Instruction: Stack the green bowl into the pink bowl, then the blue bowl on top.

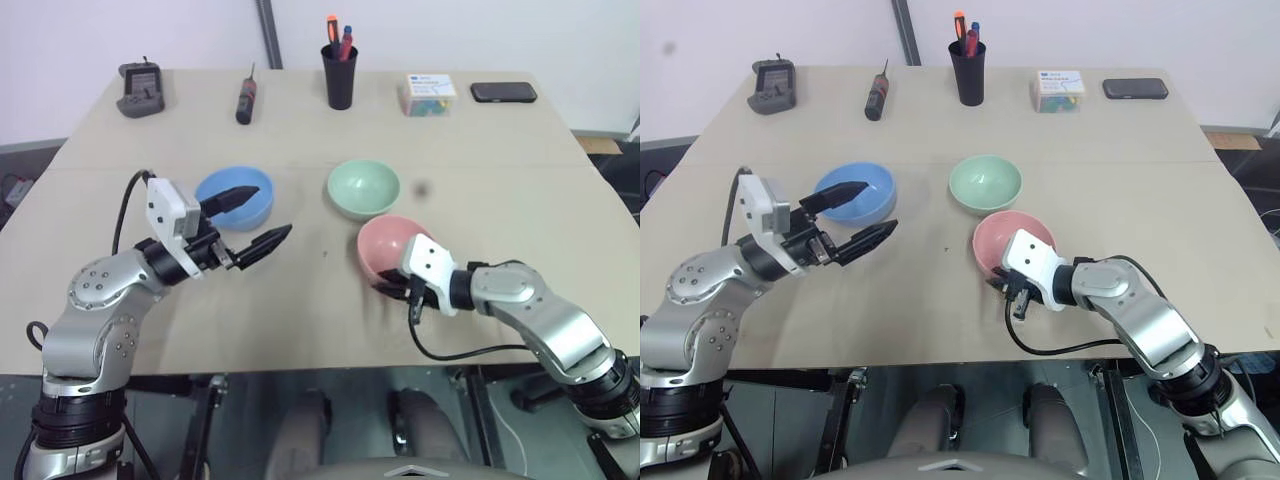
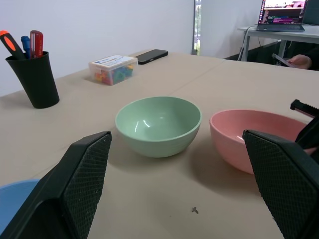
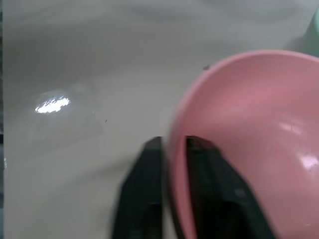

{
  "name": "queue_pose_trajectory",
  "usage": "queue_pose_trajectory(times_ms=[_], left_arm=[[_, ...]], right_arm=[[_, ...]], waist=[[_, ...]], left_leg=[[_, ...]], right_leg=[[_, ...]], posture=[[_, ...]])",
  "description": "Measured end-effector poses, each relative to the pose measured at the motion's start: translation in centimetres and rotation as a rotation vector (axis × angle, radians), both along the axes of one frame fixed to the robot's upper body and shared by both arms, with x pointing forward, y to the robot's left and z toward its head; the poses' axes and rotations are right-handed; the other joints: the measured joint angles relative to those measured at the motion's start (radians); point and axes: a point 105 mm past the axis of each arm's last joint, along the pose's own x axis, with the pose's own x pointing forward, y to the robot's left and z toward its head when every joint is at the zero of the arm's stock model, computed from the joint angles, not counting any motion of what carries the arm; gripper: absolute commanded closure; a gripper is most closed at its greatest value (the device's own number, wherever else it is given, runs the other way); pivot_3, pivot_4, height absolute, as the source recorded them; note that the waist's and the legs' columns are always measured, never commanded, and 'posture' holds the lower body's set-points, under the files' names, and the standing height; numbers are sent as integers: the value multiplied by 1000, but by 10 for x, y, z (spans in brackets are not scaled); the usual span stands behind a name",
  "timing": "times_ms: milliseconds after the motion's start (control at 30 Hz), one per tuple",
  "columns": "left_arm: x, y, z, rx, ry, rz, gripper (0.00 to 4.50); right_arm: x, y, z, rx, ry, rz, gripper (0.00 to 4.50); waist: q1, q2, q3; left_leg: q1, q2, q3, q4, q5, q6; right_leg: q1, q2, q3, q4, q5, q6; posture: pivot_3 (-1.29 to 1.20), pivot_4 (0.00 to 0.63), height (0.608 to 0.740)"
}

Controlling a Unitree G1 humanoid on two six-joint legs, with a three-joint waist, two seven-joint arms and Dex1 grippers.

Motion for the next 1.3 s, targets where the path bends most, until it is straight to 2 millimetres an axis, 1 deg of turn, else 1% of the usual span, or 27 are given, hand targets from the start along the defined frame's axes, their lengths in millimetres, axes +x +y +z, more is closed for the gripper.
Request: queue_pose_trajectory(times_ms=[33,100,133,167,200,233,267,300,333,400,467,500,567,600,633,700,767,800,833,967,1033,1067,1100,1133,1167,1267,1300], left_arm=[[0,0,-1,-2,6,0,0],[-1,0,-1,-5,11,-3,0],[-1,-1,-1,-6,11,-4,0],[-2,-1,-2,-6,13,-5,0],[-2,-1,-2,-6,13,-5,0],[-2,-1,-2,-8,14,-6,0],[-2,-1,-3,-11,15,-7,0],[-2,-2,-3,-14,16,-8,0],[-2,-2,-4,-17,19,-9,0],[-2,-3,-4,-18,22,-11,0],[-2,-4,-5,-25,25,-17,0],[-2,-4,-5,-25,25,-18,0],[0,-3,-4,-16,18,6,0],[3,-2,-3,-1,9,29,0],[8,-1,-2,63,-8,66,0],[14,-3,-1,165,-30,84,0],[22,-7,4,300,-63,90,0],[25,-8,6,335,-74,86,0],[35,-12,13,450,-108,71,0],[63,-29,25,633,-179,-11,0],[79,-43,22,699,-194,-72,0],[87,-54,16,745,-199,-128,0],[92,-63,10,782,-204,-178,0],[94,-68,6,801,-206,-203,0],[98,-78,2,841,-222,-252,0],[106,-91,-5,940,-263,-333,0],[113,-97,-7,997,-282,-365,0]], right_arm=[[-2,0,-1,0,17,8,2171],[-4,1,1,6,25,14,1517],[-5,0,4,14,28,19,1062],[-5,-1,13,26,15,26,428],[-5,-1,15,29,9,28,215],[-4,-1,25,49,-21,30,98],[-2,-2,40,85,-61,36,98],[0,-3,49,101,-87,40,98],[2,-5,66,123,-152,57,98],[6,-7,76,124,-210,64,98],[29,-20,92,59,-338,53,98],[43,-31,98,28,-382,17,98],[60,-43,102,25,-407,-18,98],[63,-45,101,46,-400,-20,98],[64,-44,103,105,-381,-8,98],[60,-42,108,162,-374,16,98],[57,-47,114,202,-380,9,98],[56,-49,115,208,-380,3,98],[51,-55,116,226,-375,-12,98],[35,-65,106,233,-336,-63,98],[25,-71,99,223,-316,-106,98],[19,-75,98,220,-313,-134,98],[14,-77,99,217,-319,-151,98],[12,-79,100,214,-322,-162,98],[8,-85,100,209,-326,-195,98],[0,-91,98,196,-329,-240,98],[-4,-95,98,191,-331,-271,98]], waist=[[0,0,0],[0,0,0],[0,0,0],[0,0,0],[0,0,0],[0,0,0],[0,0,0],[0,0,0],[0,0,0],[0,0,0],[-1,0,0],[-2,0,0],[0,0,0],[0,0,0],[1,0,0],[0,0,1],[4,0,1],[6,0,1],[6,0,1],[8,0,1],[8,0,1],[7,0,1],[1,0,1],[-2,0,1],[0,0,1],[2,0,1],[3,0,1]], left_leg=[[0,0,0,0,0,0],[0,0,0,0,0,0],[0,0,0,0,0,0],[0,0,0,0,0,0],[0,0,0,0,0,0],[0,0,0,0,0,0],[0,0,0,0,0,0],[0,0,0,0,0,0],[0,0,0,0,0,0],[0,0,0,0,0,0],[0,0,1,0,0,0],[1,0,2,0,0,0],[1,0,1,0,0,0],[1,0,0,0,0,0],[0,0,-1,-1,0,0],[-1,0,-1,-1,0,0],[-2,-1,-2,-1,0,0],[-2,-1,-2,-1,0,0],[-2,-2,-2,-1,0,0],[-3,-2,-2,-1,0,0],[-3,-2,-3,-1,0,0],[-4,-2,-3,-1,0,0],[-4,-2,-2,0,0,0],[-4,-2,-2,0,0,0],[-4,-2,-2,0,0,0],[-6,-2,-3,0,0,0],[-7,-2,-4,1,0,0]], right_leg=[[0,0,0,0,0,0],[0,0,0,0,0,0],[0,0,0,0,0,0],[0,0,0,0,0,0],[0,0,0,0,0,0],[0,0,0,0,0,0],[0,0,0,0,0,0],[0,0,0,0,0,0],[0,0,0,0,0,0],[0,0,-1,0,0,0],[0,0,0,0,0,0],[0,0,0,0,0,0],[0,0,0,0,0,0],[0,0,0,0,0,0],[0,0,-1,0,0,0],[-1,0,-1,0,0,0],[-1,0,-2,0,0,0],[-1,0,-2,-1,0,0],[0,-1,-2,-1,0,0],[0,-1,-3,-1,0,0],[0,-1,-3,-1,0,0],[-1,-1,-3,-1,0,0],[-1,-1,-2,-1,0,0],[-1,-1,-2,-1,0,0],[-1,-1,-2,0,0,0],[-2,0,-3,-1,0,0],[-3,0,-4,-1,0,0]], posture=[[0,150,740],[0,150,740],[0,150,740],[0,150,740],[0,150,740],[0,150,740],[0,150,740],[0,150,740],[0,150,740],[0,150,740],[0,150,740],[0,150,740],[0,150,740],[0,150,740],[0,150,740],[0,150,740],[0,150,740],[0,150,740],[0,150,740],[0,150,740],[0,150,740],[0,150,740],[0,150,740],[0,150,740],[0,150,740],[0,150,740],[0,150,740]])
